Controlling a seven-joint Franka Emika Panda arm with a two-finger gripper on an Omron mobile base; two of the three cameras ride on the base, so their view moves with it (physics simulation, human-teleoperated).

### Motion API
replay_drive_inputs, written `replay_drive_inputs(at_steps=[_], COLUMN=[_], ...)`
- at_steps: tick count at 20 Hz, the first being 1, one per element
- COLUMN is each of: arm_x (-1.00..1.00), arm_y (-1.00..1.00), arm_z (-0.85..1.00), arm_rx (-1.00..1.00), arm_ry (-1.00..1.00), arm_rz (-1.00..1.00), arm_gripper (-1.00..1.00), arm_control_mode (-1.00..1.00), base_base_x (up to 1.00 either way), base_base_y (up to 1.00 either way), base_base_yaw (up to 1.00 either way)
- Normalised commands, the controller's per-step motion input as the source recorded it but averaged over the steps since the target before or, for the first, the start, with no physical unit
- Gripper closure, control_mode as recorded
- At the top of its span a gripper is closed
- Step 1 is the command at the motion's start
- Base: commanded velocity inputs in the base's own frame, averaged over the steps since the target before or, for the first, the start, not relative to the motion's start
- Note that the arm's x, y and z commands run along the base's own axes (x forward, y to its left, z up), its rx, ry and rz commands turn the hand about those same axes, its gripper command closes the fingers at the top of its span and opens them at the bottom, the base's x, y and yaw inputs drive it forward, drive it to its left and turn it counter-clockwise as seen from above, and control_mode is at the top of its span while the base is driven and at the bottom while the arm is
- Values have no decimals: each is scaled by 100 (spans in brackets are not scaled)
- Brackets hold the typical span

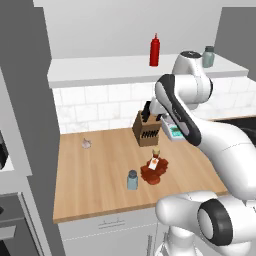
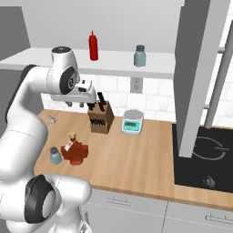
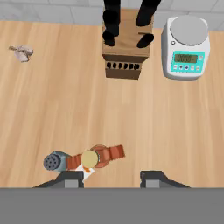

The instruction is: Put the shaker and condiment bottle from the counter next to their counterparts in the cabinet.

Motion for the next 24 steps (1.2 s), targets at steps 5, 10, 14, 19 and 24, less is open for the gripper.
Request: replay_drive_inputs(at_steps=[5, 10, 14, 19, 24], arm_x=[-11, -27, 0, -2, 5], arm_y=[-40, -37, -1, -10, -4], arm_z=[0, 0, -9, -35, -33], arm_rx=[4, 6, 11, 8, 0], arm_ry=[-5, -16, 1, 2, 0], arm_rz=[25, 51, 31, 37, 35], arm_gripper=[-100, -100, -100, -100, -100], arm_control_mode=[-100, -100, -100, -100, -100], base_base_x=[0, 0, 0, 0, 0], base_base_y=[0, 0, 0, 0, 0], base_base_yaw=[0, 0, 0, 0, 0])
